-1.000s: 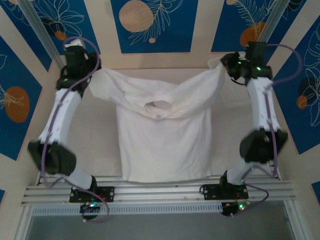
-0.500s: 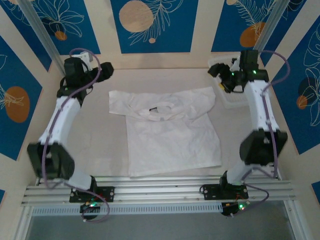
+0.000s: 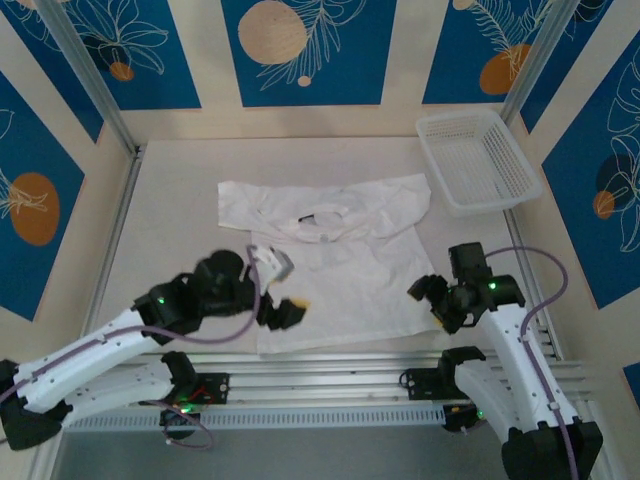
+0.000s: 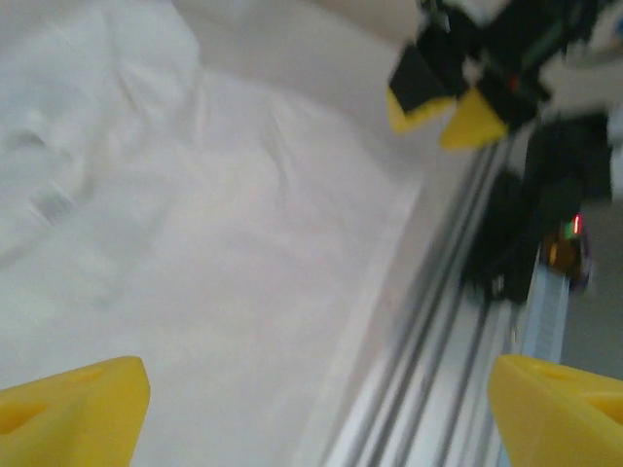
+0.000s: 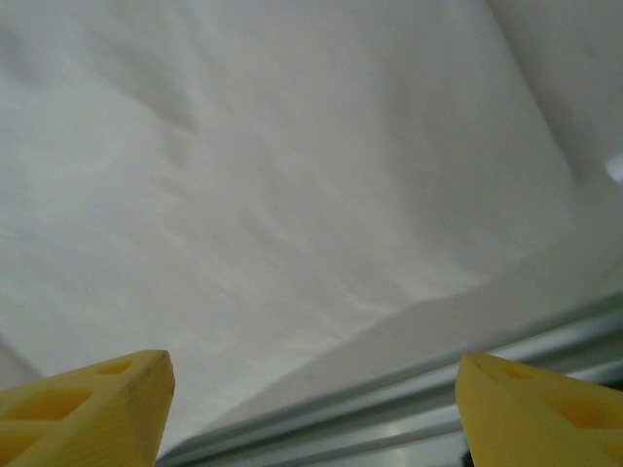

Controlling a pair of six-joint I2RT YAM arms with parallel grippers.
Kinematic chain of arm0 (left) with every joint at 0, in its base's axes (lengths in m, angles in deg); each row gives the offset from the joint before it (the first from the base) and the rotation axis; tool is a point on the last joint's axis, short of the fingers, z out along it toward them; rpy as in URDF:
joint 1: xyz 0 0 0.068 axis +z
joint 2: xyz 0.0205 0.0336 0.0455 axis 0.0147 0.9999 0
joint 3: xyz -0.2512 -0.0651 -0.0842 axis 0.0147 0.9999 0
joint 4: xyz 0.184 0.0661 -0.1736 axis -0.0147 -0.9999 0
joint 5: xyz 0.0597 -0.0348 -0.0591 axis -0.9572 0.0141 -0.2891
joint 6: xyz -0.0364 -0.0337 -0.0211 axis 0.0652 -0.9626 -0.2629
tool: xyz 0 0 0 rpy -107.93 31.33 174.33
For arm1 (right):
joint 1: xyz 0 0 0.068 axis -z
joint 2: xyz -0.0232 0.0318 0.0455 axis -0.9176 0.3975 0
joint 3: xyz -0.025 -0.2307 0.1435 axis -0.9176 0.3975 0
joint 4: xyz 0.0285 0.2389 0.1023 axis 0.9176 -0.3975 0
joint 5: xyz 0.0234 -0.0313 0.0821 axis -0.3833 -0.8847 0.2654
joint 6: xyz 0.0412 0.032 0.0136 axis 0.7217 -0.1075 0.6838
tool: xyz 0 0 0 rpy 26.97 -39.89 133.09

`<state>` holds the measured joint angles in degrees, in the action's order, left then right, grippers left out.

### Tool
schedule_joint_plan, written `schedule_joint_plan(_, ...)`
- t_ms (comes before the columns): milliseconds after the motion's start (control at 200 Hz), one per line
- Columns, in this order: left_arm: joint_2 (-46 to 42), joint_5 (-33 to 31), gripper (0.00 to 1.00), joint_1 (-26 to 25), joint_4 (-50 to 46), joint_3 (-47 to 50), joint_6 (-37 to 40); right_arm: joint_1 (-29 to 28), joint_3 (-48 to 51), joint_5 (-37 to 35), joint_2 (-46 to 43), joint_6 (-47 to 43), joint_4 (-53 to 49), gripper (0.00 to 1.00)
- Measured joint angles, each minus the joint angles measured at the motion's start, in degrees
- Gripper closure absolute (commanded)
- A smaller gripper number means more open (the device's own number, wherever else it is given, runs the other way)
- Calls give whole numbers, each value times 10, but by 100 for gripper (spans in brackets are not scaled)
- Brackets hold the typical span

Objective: Fold the inside-out t-shirt

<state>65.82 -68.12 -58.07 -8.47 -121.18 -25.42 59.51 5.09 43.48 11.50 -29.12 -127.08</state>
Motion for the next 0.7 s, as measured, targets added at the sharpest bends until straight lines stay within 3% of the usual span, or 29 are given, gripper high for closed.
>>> schedule_joint_plan(120, 19, -50, 4, -62, -5, 30, 21, -22, 49, -4, 23, 41, 17, 22)
schedule_joint_plan(315, 59, -79, 0, -72, 23, 33, 68, -54, 83, -17, 109, 96, 96, 26)
schedule_joint_plan(400, 58, -83, 0, -73, 31, 41, 84, -63, 86, -29, 137, 116, 124, 38)
schedule_joint_plan(500, 54, -91, 0, -73, 43, 51, 94, -70, 88, -40, 135, 138, 146, 61)
schedule_joint_plan(595, 44, -95, 0, -73, 53, 60, 100, -80, 86, -50, 112, 149, 157, 99)
schedule_joint_plan(700, 40, -94, 0, -73, 66, 66, 103, -82, 82, -57, 102, 153, 173, 100)
